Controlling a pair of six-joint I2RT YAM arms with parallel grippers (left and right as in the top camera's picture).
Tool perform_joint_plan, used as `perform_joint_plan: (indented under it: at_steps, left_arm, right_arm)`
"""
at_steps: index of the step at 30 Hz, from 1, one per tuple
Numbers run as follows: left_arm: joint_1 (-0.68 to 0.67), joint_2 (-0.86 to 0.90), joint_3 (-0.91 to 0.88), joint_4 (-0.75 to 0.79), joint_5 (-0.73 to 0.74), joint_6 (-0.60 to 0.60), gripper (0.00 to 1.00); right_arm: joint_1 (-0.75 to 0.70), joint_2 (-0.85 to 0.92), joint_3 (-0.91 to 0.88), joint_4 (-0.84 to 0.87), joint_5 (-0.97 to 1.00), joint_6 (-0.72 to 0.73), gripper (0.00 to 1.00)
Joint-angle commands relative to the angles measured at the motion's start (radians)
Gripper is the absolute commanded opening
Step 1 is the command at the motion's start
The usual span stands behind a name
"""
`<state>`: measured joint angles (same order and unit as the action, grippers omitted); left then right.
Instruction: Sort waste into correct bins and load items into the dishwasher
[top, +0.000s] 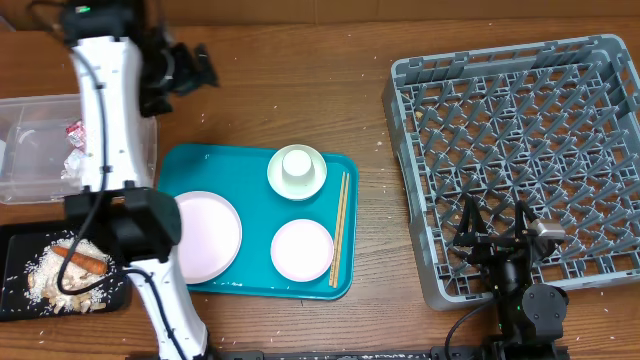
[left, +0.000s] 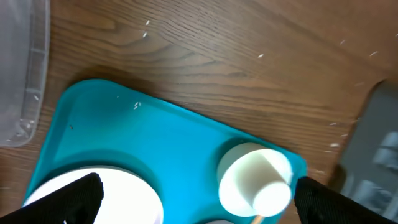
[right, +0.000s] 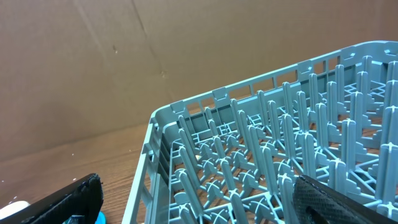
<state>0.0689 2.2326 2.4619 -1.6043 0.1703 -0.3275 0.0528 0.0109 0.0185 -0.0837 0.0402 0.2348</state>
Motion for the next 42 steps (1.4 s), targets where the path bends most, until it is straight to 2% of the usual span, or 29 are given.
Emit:
perform_joint_plan:
  at_steps: [1,6,29,35,36,37,38,42]
  left_arm:
    - [-0.032,-0.010,0.013,0.000,-0.211,0.024,1.00]
    - [-0.036,-0.010,0.013,-0.021,-0.105,0.025,1.00]
    - [-0.037,-0.010,0.013,-0.007,-0.016,0.024,1.00]
    - [-0.034,-0.009,0.013,-0.007,-0.024,0.026,1.00]
    - [-0.028,-0.009,0.013,-0.006,-0.023,0.025,1.00]
    - [-0.024,-0.009,0.013,-0.005,-0.023,0.025,1.00]
    - [-0.013,-0.009,0.013,0.001,-0.015,0.024,1.00]
    - [0.050,-0.009,0.013,-0.009,0.097,0.027,1.00]
  right_arm:
    - [-0.003,-0.008,-0.011,0.003,-0.001,0.001,1.00]
    - [-0.003,-0.008,-0.011,0.003,-0.001,0.001,1.00]
    - [-0.002,-0.008,-0.011,0.028,-0.018,0.018,1.00]
    - [-0.002,-0.008,-0.011,0.173,-0.296,0.295,1.00]
    - [-0.002,-0.008,-0.011,0.197,-0.394,0.425,1.00]
    - [-0.002,-0.008,-0.011,0.198,-0.416,0.457,1.00]
    - [-0.002,-0.008,-0.011,0.198,-0.500,0.586,1.00]
    - [-0.002,-0.008,-0.010,0.211,-0.528,0.847,1.00]
